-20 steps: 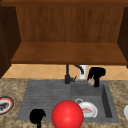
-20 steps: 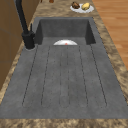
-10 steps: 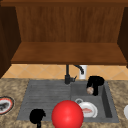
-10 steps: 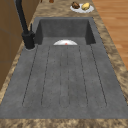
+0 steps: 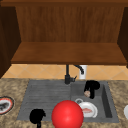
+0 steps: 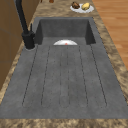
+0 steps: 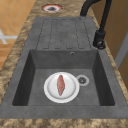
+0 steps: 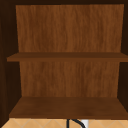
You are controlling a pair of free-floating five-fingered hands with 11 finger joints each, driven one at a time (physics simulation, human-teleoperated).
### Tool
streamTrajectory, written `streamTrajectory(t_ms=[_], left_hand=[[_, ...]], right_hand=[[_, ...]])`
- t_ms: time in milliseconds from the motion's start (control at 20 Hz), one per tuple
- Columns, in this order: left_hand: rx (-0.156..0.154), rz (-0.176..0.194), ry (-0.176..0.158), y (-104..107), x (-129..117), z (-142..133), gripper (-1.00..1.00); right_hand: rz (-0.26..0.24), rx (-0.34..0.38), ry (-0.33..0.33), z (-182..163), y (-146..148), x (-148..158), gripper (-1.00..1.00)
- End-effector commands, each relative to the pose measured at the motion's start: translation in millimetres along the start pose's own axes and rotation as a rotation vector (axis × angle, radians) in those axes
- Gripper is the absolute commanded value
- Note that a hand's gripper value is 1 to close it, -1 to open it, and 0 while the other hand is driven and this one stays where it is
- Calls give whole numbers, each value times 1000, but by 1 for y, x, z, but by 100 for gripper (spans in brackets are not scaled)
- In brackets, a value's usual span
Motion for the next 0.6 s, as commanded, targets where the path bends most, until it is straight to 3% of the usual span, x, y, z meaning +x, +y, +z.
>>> streamTrajectory(t_ms=[0,550], left_hand=[[0,0,0,0,0,0,0],[0,0,0,0,0,0,0]], right_hand=[[6,-33,17,-37,17,-12,100],[5,-28,19,-147,66,-49,100]])
